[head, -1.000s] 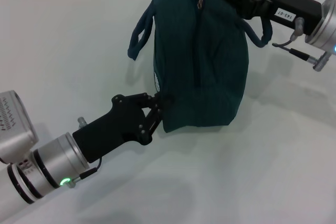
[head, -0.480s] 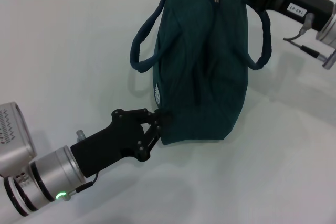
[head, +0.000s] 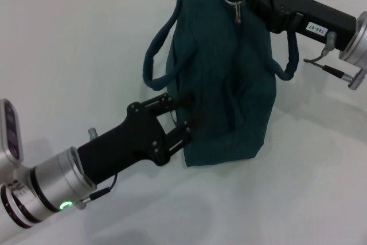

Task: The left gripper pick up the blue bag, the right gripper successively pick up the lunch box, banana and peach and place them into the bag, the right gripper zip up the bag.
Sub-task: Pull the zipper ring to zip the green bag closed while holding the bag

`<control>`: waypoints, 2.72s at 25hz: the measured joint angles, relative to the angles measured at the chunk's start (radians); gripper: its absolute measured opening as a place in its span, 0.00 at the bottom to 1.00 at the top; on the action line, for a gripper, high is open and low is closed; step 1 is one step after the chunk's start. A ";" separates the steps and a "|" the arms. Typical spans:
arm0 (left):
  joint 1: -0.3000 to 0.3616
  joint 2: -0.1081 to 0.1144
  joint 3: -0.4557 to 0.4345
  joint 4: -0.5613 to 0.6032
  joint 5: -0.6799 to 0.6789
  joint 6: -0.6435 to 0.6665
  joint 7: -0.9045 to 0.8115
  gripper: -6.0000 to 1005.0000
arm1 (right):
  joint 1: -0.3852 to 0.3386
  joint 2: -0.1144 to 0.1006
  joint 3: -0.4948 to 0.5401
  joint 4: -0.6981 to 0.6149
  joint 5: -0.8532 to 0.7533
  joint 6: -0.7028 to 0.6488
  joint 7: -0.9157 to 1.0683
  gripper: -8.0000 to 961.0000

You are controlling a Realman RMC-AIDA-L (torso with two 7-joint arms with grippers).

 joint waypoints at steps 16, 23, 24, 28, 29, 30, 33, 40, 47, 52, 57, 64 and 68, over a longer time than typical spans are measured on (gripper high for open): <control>-0.095 -0.002 -0.014 -0.059 -0.036 -0.034 -0.055 0.43 | -0.028 0.002 -0.013 -0.001 -0.001 -0.037 0.001 0.07; -0.097 -0.002 -0.095 -0.091 -0.053 -0.086 -0.057 0.42 | -0.039 0.000 -0.012 -0.001 0.000 -0.054 0.001 0.07; -0.098 -0.002 -0.103 -0.094 -0.056 -0.095 -0.056 0.42 | -0.039 -0.001 -0.012 -0.001 0.000 -0.054 0.001 0.07; -0.106 -0.003 -0.134 -0.105 -0.061 -0.136 -0.049 0.40 | -0.048 -0.001 -0.012 -0.003 0.000 -0.054 0.001 0.07; -0.108 -0.003 -0.137 -0.105 -0.063 -0.143 -0.049 0.40 | -0.048 -0.001 -0.012 -0.003 0.000 -0.054 0.001 0.07; -0.110 -0.003 -0.139 -0.105 -0.065 -0.149 -0.048 0.39 | -0.051 -0.002 -0.011 -0.005 0.000 -0.054 0.001 0.07; -0.113 -0.003 -0.140 -0.099 -0.078 -0.168 -0.047 0.38 | -0.056 -0.003 -0.008 -0.008 0.001 -0.054 0.001 0.07; -0.116 0.001 -0.141 -0.090 -0.096 -0.180 -0.037 0.35 | -0.061 -0.004 -0.007 -0.010 0.004 -0.056 0.001 0.08; -0.123 0.002 -0.135 -0.090 -0.089 -0.183 0.005 0.28 | -0.068 -0.005 -0.005 -0.001 0.008 -0.056 -0.001 0.08; -0.113 0.004 -0.133 -0.090 -0.072 -0.176 0.007 0.10 | -0.086 -0.006 0.006 -0.007 0.009 -0.062 -0.002 0.08; -0.072 0.006 -0.131 -0.028 0.013 -0.107 0.002 0.06 | -0.089 -0.004 0.006 -0.008 0.009 -0.134 0.007 0.08; 0.002 0.012 -0.125 0.130 0.124 0.089 -0.084 0.06 | -0.076 -0.001 0.001 -0.009 0.009 -0.182 0.067 0.08; 0.022 0.016 -0.075 0.190 0.133 0.112 -0.144 0.06 | -0.067 0.002 0.000 0.000 0.006 -0.145 0.073 0.08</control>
